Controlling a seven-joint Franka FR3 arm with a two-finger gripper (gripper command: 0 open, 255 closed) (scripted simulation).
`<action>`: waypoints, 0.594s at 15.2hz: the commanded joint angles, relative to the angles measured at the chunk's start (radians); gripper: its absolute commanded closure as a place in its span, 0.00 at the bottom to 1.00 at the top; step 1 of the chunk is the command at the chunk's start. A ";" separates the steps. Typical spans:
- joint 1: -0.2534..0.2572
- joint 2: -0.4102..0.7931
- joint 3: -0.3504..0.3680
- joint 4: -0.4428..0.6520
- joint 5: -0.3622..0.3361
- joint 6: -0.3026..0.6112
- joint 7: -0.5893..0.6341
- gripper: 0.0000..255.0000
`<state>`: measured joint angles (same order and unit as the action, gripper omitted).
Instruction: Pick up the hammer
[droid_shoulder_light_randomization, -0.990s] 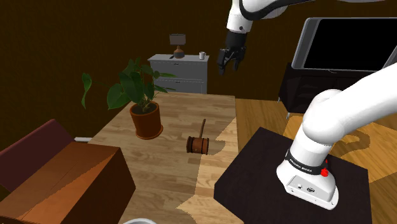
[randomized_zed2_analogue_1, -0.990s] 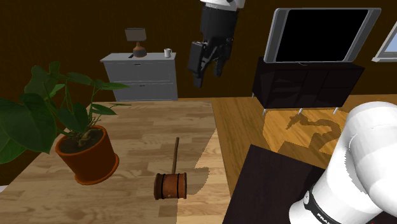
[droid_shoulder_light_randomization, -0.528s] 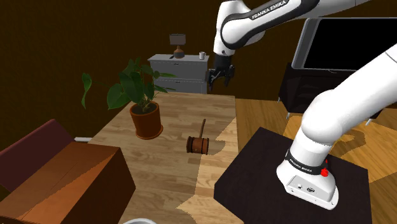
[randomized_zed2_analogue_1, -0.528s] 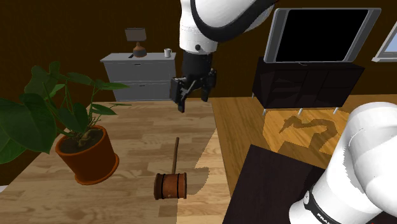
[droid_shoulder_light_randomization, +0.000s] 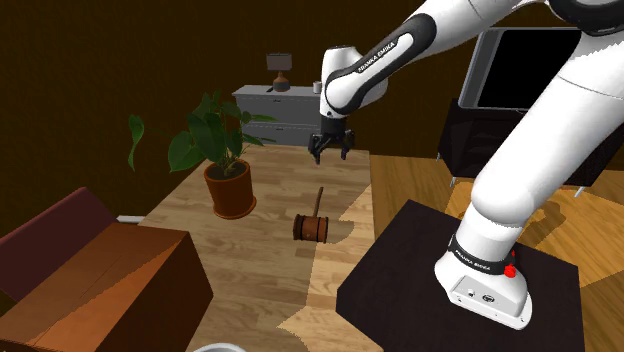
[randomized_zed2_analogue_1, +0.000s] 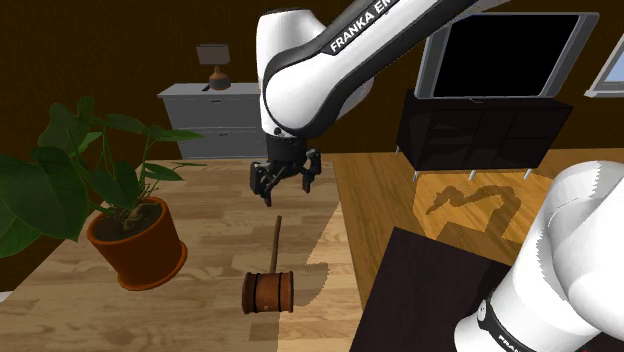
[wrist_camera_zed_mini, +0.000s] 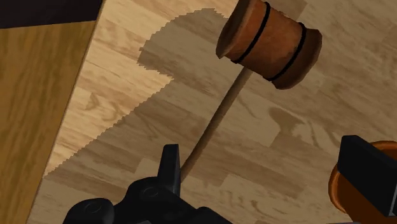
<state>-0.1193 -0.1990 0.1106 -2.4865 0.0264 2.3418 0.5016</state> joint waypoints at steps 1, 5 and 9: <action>-0.010 0.084 0.006 0.025 -0.009 0.048 0.056 0.00; -0.020 0.245 0.006 0.075 -0.032 0.135 0.167 0.00; -0.018 0.406 -0.010 0.141 -0.051 0.207 0.271 0.00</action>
<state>-0.1408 0.1691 0.1030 -2.3603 -0.0203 2.5319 0.7397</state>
